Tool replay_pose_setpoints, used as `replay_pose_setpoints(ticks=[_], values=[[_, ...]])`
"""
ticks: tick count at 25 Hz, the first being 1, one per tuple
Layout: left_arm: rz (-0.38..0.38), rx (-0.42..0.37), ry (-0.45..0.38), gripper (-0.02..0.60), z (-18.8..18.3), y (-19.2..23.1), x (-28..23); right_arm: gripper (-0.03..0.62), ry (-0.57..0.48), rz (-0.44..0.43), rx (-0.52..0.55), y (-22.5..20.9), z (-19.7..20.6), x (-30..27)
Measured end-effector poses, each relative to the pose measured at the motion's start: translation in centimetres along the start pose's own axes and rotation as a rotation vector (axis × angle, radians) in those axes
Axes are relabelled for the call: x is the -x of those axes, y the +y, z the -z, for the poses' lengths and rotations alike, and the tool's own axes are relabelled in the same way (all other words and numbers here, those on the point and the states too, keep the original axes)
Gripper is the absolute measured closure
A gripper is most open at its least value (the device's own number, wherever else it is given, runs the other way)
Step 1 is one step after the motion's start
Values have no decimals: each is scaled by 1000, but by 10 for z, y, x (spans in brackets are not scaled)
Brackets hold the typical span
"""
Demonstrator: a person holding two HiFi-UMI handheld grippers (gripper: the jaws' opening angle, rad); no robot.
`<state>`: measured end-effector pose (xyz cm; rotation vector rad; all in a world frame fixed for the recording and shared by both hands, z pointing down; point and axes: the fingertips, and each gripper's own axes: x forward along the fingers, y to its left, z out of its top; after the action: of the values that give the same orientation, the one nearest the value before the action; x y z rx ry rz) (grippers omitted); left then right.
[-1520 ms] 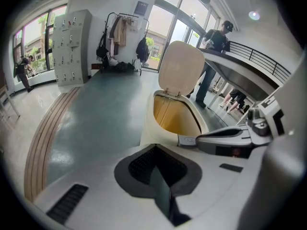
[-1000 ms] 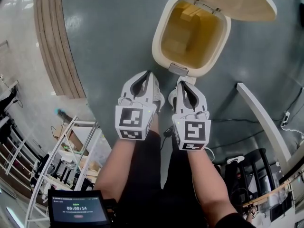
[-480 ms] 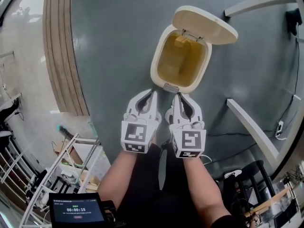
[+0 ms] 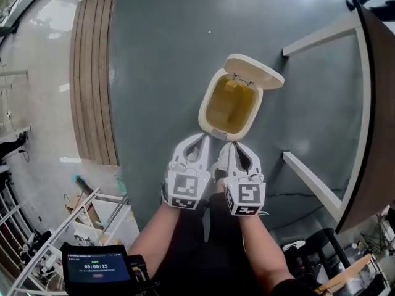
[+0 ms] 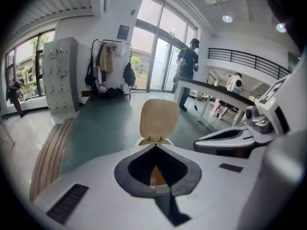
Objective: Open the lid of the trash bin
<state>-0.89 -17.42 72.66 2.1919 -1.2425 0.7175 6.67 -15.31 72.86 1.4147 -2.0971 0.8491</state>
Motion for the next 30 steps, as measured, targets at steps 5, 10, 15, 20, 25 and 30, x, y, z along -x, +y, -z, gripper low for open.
replay_pose_setpoints(ticks=[5,10,15,20,25,30], values=[[-37,-38,-108,583,-96,11,95,592,-92,16,85,48,-95,80],[-62,-78,-181,583,-175,3,172,592,-171,35,104,77,-173,156],[-80,-108,-253,583,-220,10,157,592,-235,26,129,61,-202,149],[-105,-154,-323,583,-253,19,155,592,-322,15,172,54,-240,138],[-156,-91,-369,583,-300,9,253,592,-387,29,198,89,-302,230],[-118,-35,-395,583,-314,-12,329,592,-403,39,227,135,-314,298]])
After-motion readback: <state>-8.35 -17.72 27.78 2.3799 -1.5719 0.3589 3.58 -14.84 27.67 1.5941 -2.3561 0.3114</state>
